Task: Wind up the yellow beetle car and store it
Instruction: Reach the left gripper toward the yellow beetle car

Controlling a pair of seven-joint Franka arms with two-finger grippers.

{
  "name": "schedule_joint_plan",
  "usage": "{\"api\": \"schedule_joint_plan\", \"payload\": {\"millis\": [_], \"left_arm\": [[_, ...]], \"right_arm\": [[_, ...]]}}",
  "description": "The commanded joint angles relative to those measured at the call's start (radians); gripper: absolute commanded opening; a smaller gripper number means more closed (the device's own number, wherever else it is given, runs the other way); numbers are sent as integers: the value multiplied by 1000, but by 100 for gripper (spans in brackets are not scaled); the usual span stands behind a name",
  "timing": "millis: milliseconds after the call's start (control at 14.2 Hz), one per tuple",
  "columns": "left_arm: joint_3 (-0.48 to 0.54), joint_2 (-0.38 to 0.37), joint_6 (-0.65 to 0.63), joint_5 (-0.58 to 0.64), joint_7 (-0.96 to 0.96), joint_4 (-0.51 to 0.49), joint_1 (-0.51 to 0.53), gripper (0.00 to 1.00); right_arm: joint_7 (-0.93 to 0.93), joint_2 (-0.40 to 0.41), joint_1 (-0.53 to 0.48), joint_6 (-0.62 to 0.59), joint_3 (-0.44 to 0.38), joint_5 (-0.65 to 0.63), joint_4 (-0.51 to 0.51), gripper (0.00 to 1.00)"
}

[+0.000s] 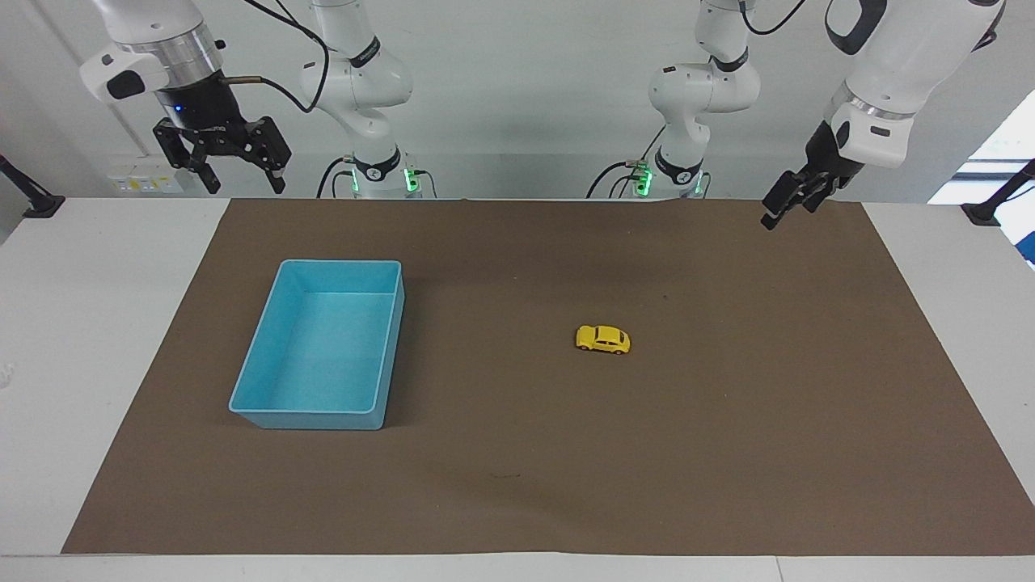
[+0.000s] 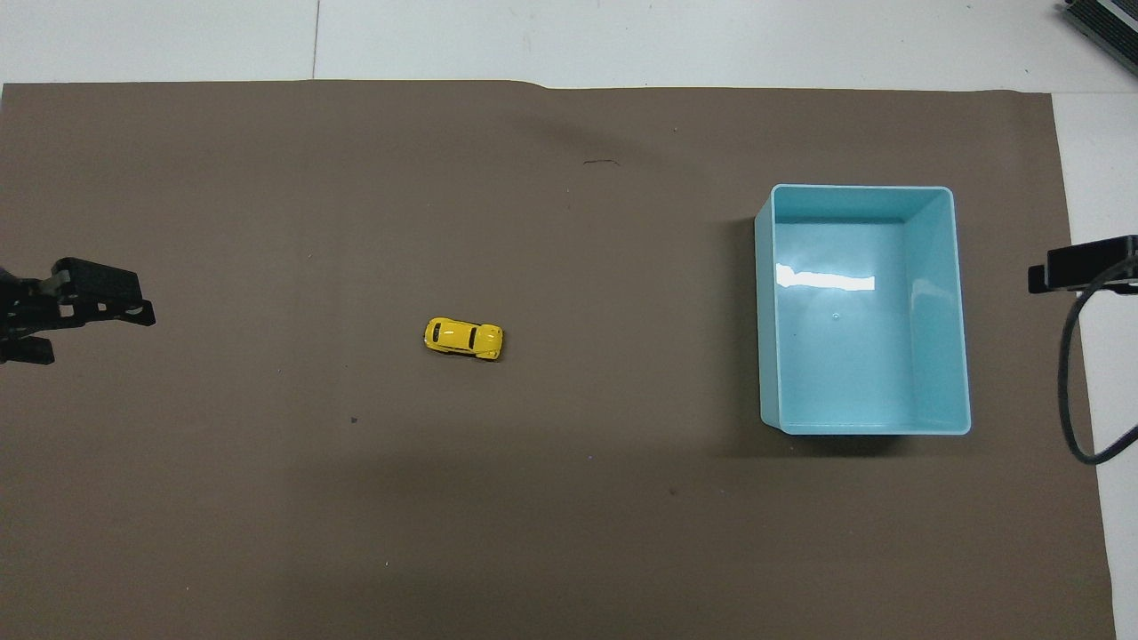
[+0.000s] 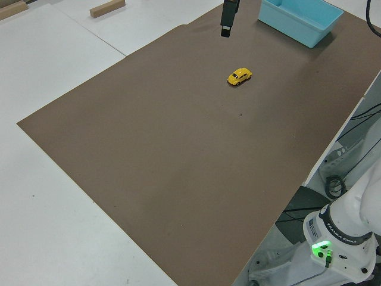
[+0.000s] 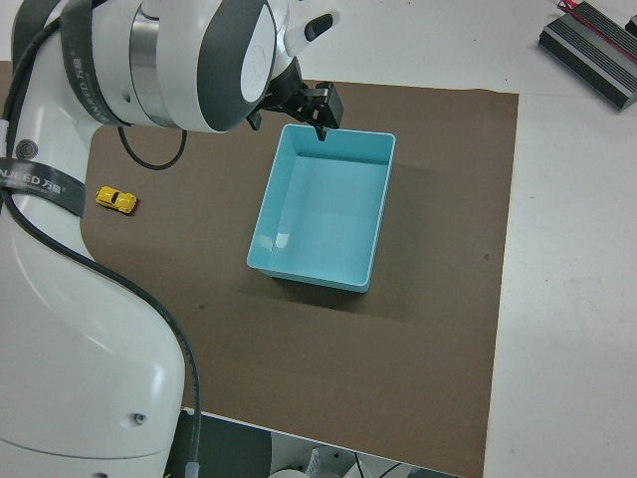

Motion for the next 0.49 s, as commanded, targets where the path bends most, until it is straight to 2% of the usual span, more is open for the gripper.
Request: {"api": "schedule_joint_plan", "payload": {"millis": [0,422], "left_arm": [[13,26,61,-15,-241,-14,-51,100],[15,40,141,-15,-534,-57,-106,100]], "right_arm": [[-24,-16,-7,-8,2,16,-13,100],[-24,-16,-7,-8,1,16,-13,100]]}}
